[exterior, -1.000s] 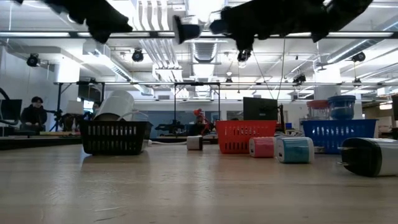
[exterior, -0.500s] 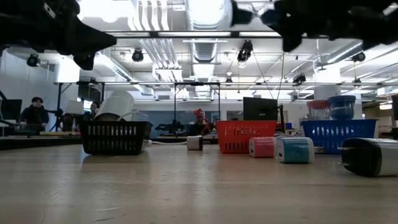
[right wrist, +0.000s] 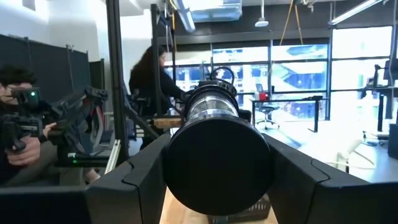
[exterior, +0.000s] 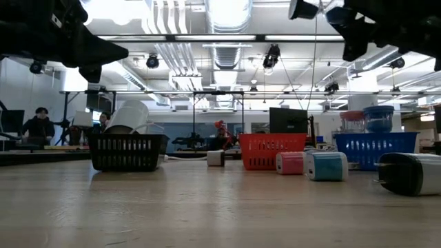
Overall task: Pick & Place Office items
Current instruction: Put the blue hourglass into the blue bin
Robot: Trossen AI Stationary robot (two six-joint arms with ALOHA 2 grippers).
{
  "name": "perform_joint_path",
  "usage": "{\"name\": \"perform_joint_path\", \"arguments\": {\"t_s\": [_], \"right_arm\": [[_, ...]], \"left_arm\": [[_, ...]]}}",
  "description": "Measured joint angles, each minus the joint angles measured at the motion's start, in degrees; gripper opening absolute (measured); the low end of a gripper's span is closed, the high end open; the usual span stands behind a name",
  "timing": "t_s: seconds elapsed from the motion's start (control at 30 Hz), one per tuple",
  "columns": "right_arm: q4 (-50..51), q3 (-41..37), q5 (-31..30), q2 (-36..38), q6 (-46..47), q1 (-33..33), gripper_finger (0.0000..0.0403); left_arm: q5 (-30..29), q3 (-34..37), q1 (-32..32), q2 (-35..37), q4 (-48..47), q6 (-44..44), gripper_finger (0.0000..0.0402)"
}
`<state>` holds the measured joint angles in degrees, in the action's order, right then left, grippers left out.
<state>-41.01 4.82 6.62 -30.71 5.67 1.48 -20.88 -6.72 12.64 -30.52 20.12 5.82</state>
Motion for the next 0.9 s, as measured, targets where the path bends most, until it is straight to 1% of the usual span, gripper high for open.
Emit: {"name": "perform_joint_path", "arguments": {"t_s": [0.2, 0.3, 0.63, 0.73, 0.8, 0.83, 0.9], "right_arm": [[0.09, -4.11, -0.56, 4.36, -0.04, 0.0, 0.0206], [0.94, -4.33, -0.5, 5.66, -0.05, -0.04, 0.0206], [2.34, -4.33, -0.32, 6.08, -0.48, -0.07, 0.0206], [2.69, -4.14, -2.49, 6.07, -0.18, -0.07, 0.0206], [6.49, -2.03, -4.44, 5.98, 0.0, -0.07, 0.0207], [10.26, 0.05, -4.99, 5.98, -0.24, -0.07, 0.0208], [21.41, 6.34, -5.39, 6.01, -1.21, -0.07, 0.0208]], "left_arm": [[0.0, 0.04, 0.0, 0.0, 0.0, 0.0, 0.001], [0.0, 0.21, 0.0, 0.02, -0.03, -0.01, 0.001], [0.0, 0.37, -0.04, 0.02, -0.05, -0.9, 0.0011], [0.0, 0.39, -0.04, 0.02, -0.09, -0.92, 0.0011], [0.0, 0.39, -0.04, 0.02, -0.11, -0.91, 0.0011], [0.0, 0.39, -0.04, 0.02, -0.12, -0.9, 0.0012], [0.0, 0.39, -0.04, 0.02, -0.21, -0.9, 0.0012]]}}
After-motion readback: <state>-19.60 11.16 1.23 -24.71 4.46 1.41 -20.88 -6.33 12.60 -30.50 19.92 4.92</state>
